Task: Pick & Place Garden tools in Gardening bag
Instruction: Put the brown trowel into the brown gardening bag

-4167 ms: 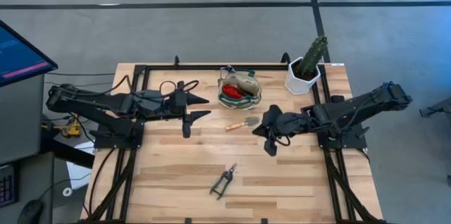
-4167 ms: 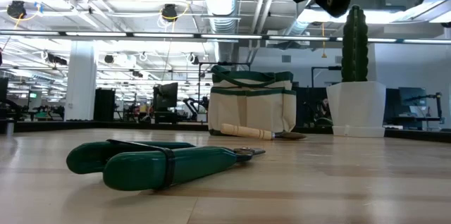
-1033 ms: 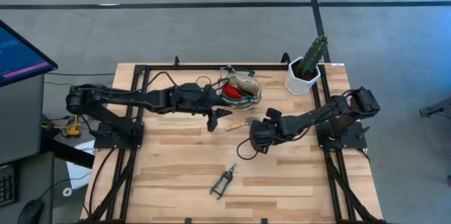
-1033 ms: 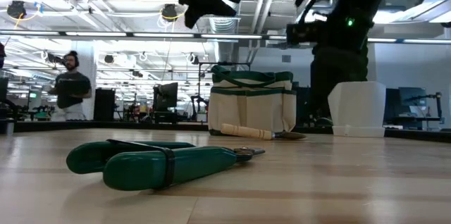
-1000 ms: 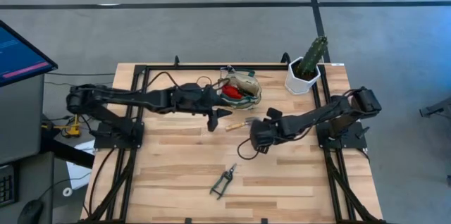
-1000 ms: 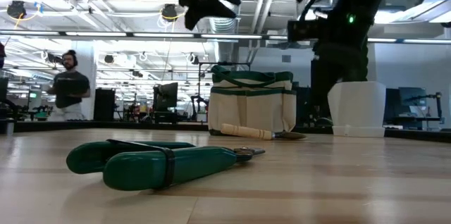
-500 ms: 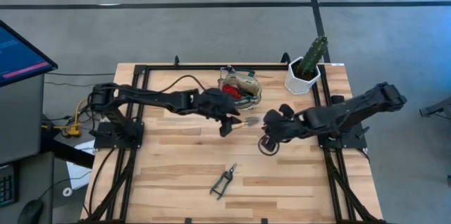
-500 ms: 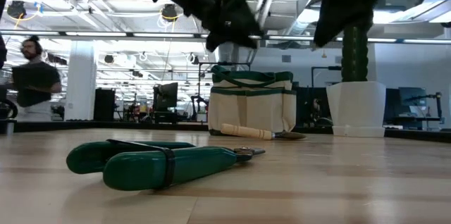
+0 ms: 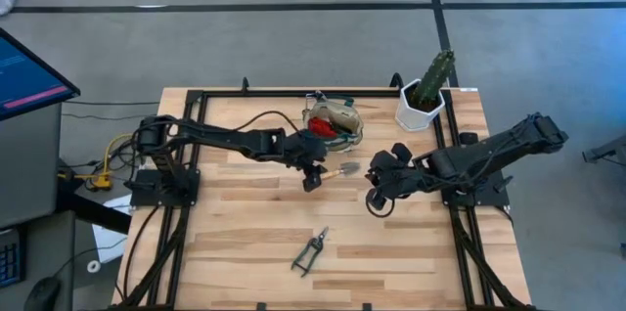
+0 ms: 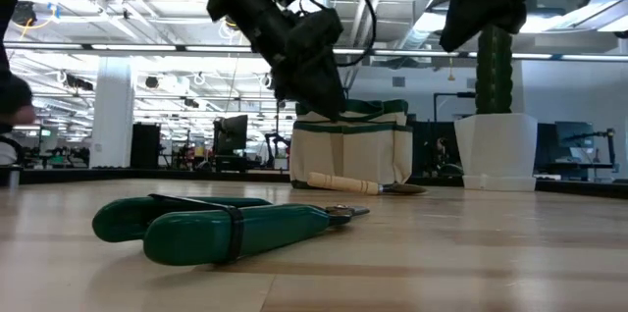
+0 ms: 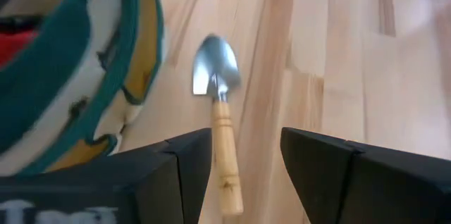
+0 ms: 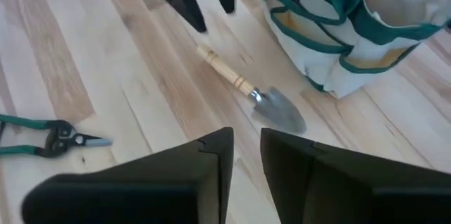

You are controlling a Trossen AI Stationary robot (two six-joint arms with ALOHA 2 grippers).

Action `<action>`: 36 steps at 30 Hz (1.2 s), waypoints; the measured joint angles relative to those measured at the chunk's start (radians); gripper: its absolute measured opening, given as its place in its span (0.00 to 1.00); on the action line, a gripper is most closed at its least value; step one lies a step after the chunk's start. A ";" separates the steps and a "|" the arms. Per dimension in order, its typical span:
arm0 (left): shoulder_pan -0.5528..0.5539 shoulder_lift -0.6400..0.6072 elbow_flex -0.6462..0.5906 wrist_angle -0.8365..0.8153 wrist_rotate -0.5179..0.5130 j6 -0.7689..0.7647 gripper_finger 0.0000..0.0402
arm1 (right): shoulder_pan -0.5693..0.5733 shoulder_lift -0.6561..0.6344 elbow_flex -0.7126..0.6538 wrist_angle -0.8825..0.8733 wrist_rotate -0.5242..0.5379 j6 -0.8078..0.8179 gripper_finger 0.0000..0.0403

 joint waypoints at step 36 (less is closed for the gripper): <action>-0.040 0.248 0.001 0.082 -0.145 0.012 0.48 | 0.001 -0.001 0.001 -0.025 0.000 0.007 0.16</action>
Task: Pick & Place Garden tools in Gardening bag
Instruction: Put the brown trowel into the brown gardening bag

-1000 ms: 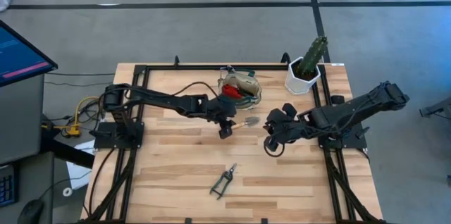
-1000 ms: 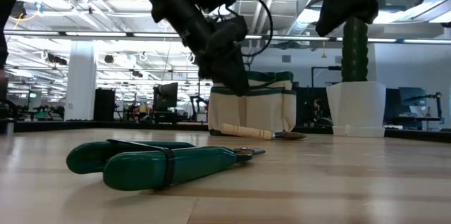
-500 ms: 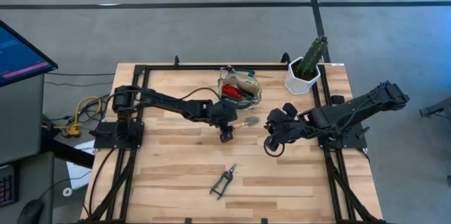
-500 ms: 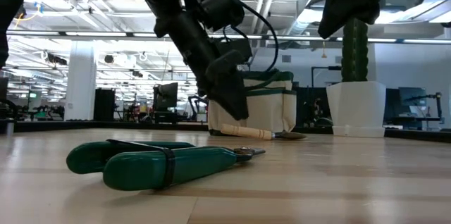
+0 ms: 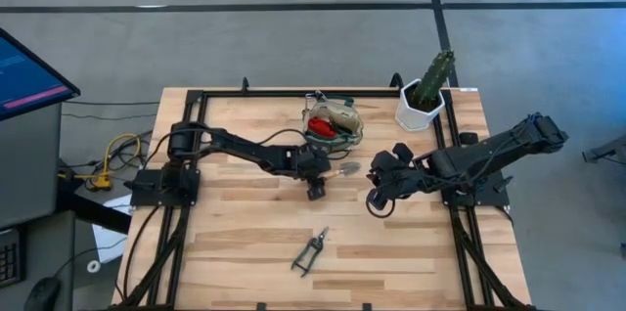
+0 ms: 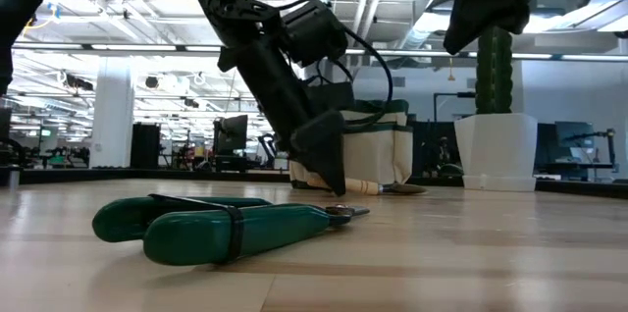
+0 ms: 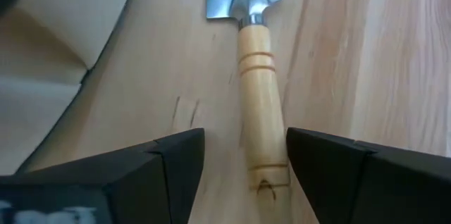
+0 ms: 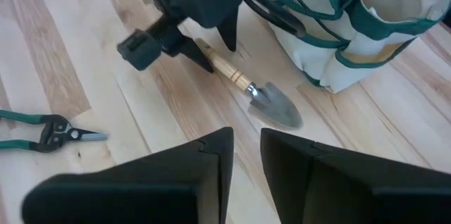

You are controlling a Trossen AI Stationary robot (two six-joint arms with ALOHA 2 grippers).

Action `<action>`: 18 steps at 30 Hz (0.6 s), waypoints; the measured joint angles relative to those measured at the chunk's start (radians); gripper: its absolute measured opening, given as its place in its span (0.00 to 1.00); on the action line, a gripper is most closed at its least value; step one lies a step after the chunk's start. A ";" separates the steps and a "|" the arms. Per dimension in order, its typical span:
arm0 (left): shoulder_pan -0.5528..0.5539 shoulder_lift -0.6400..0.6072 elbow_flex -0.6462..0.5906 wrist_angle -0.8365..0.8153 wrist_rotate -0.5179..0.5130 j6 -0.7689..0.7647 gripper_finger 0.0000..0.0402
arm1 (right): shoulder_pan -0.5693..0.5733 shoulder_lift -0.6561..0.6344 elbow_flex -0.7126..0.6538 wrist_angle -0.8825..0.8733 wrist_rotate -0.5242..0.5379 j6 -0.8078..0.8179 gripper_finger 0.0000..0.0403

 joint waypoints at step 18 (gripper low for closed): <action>0.001 -0.002 -0.001 0.003 0.034 -0.093 0.21 | 0.000 0.000 0.000 -0.004 0.000 0.000 0.16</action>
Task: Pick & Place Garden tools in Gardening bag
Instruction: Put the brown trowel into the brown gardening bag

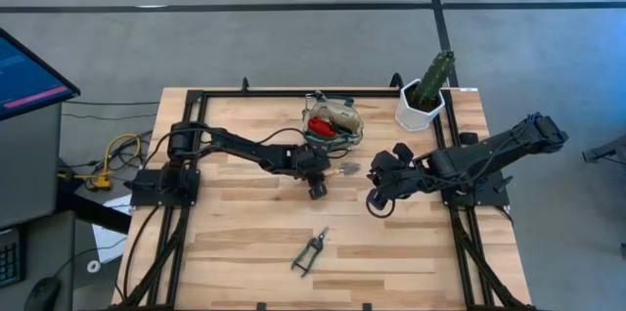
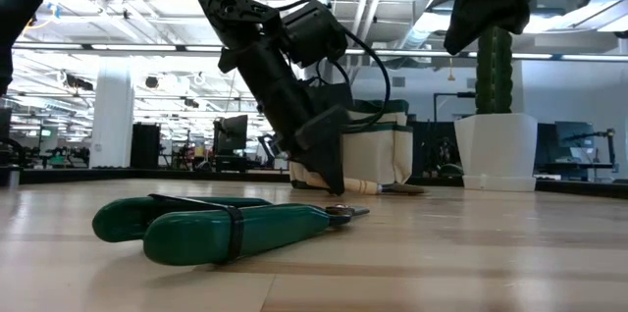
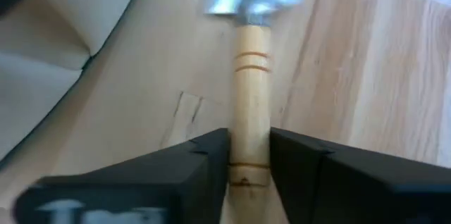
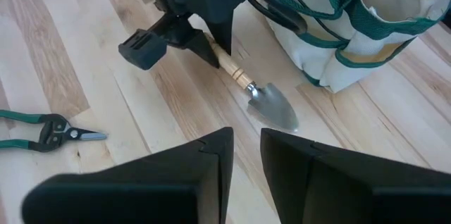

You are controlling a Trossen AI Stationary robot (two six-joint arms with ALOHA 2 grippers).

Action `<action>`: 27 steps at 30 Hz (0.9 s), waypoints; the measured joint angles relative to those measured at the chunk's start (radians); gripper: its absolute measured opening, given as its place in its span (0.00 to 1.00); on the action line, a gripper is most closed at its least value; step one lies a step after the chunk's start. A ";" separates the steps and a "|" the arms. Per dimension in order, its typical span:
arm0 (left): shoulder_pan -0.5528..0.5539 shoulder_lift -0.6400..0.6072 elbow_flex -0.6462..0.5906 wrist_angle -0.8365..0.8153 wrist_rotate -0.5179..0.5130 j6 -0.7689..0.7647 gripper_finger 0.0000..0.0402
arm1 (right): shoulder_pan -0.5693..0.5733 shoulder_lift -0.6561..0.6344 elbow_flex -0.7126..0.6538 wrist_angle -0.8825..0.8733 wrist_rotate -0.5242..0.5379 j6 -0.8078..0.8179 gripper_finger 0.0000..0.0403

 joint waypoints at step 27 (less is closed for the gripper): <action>-0.075 -0.271 -0.016 -0.050 0.046 -0.010 0.13 | 0.100 -0.004 0.000 -0.114 -0.056 0.178 0.16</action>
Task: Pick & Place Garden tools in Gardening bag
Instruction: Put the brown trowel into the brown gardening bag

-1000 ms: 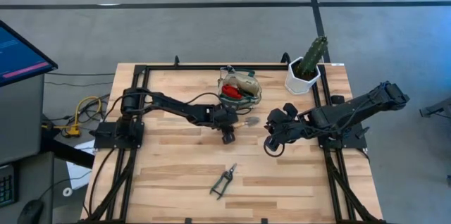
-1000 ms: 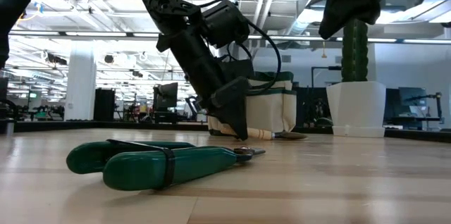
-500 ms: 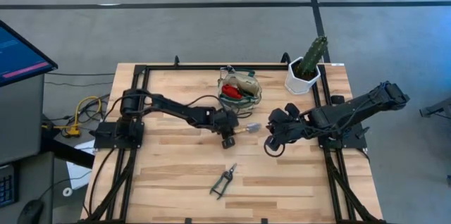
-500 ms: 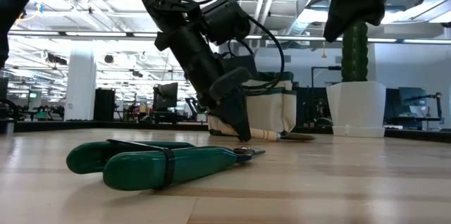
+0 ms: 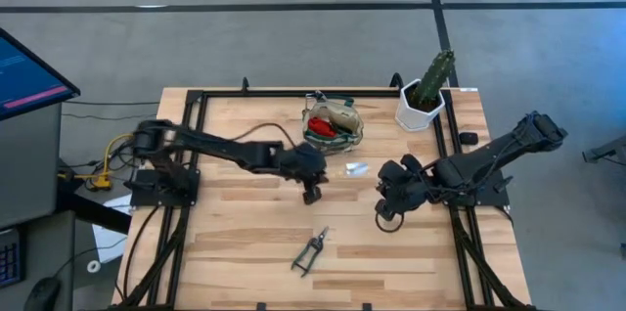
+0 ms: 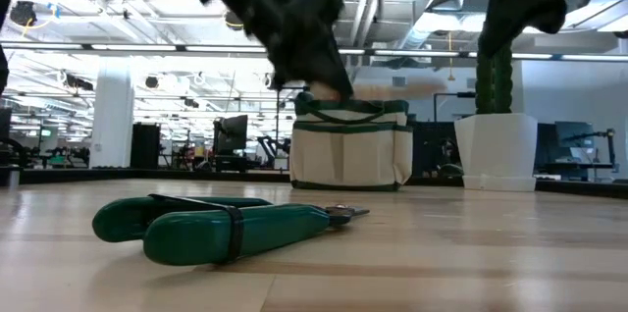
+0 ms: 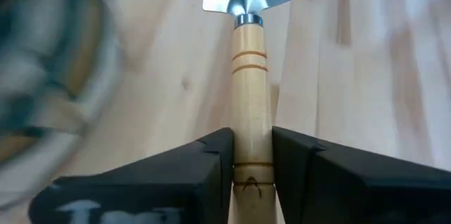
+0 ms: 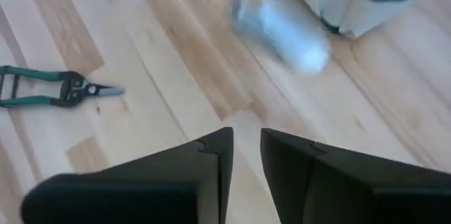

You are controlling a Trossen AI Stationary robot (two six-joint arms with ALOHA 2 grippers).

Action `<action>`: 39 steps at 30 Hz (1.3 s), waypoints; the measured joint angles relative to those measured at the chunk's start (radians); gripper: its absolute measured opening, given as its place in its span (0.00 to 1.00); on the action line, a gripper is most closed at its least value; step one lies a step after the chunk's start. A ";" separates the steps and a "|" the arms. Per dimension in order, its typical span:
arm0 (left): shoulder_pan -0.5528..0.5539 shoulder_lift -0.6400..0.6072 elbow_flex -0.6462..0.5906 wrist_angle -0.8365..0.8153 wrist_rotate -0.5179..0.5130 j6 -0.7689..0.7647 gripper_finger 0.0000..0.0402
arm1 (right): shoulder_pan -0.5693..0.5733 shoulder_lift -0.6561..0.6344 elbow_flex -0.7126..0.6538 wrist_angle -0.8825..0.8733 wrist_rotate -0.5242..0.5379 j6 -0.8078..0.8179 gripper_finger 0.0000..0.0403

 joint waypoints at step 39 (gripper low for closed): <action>-0.146 -0.398 -0.144 -0.008 -0.788 0.239 0.13 | -0.318 -0.093 -0.051 0.845 -0.205 -0.285 0.16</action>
